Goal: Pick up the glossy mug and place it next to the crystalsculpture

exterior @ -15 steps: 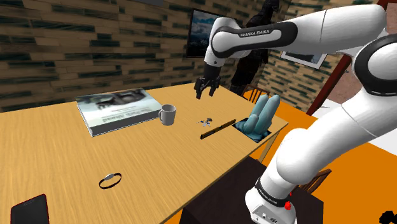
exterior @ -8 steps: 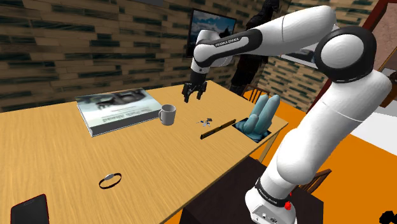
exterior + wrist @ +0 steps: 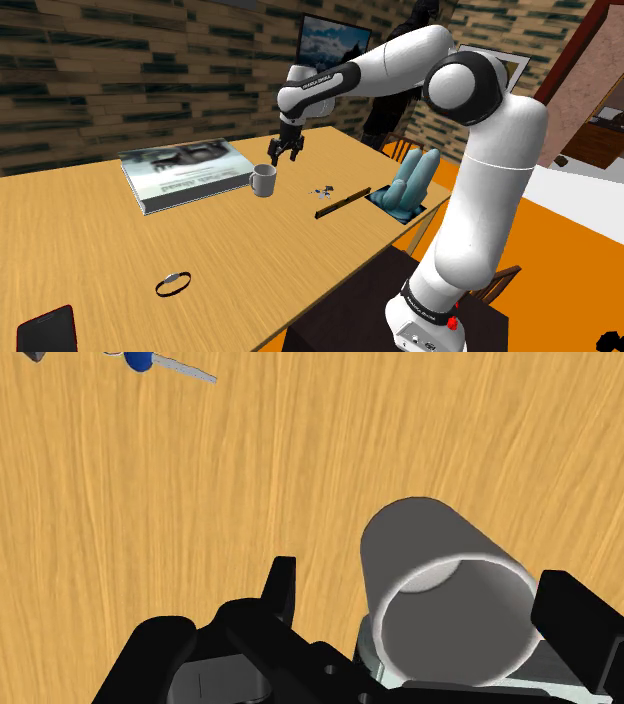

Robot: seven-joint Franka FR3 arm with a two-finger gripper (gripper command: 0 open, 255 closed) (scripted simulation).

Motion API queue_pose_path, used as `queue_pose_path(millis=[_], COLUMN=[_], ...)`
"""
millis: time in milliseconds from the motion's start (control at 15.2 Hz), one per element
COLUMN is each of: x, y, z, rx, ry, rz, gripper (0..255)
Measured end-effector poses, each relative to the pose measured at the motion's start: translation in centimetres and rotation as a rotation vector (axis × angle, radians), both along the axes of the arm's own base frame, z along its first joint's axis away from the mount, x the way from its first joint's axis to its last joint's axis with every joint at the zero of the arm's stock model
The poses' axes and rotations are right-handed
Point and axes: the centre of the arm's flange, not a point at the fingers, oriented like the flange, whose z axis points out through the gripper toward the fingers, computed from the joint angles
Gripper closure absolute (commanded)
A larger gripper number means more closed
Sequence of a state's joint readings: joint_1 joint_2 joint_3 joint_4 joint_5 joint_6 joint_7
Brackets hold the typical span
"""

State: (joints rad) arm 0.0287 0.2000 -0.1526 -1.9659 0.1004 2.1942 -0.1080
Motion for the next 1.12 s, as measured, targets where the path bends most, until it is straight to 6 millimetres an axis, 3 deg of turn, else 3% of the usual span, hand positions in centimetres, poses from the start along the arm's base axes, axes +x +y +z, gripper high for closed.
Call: queue_pose_path(millis=[330,792,1122], x=[4.0,4.5,4.6], y=[-0.4,-0.1,-0.1], z=[-3.7,-7.3,-7.6], rx=[-0.002,-0.002,-0.002], ry=[-0.006,-0.007,-0.007], rz=[0.018,0.019,0.019], gripper=[0,0,0])
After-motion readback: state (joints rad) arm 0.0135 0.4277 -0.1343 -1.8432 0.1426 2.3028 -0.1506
